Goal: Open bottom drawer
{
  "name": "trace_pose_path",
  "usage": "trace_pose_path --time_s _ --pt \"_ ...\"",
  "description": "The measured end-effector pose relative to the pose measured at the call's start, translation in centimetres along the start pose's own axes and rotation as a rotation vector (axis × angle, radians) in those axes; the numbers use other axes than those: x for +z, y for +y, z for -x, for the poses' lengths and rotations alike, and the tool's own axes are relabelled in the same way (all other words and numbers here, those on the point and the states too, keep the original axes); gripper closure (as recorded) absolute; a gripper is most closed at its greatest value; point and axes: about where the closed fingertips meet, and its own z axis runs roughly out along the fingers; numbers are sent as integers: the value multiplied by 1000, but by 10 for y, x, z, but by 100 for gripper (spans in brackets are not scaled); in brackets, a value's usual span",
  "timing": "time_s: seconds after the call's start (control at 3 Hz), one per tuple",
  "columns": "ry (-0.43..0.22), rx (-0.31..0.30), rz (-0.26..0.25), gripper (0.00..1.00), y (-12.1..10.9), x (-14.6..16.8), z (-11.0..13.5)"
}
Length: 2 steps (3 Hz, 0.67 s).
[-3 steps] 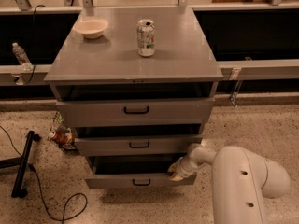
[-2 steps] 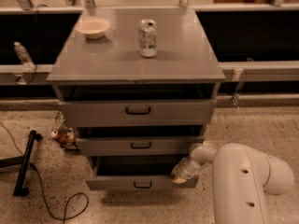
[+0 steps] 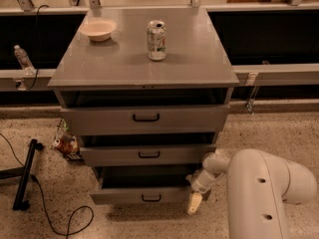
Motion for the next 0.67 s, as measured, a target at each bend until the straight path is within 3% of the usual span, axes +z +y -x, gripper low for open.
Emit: trace_pose_path --time_s 0.33,0.67 --pt "11 92 80 0 31 -12 -5" --pt "7 115 112 0 47 -14 -6"
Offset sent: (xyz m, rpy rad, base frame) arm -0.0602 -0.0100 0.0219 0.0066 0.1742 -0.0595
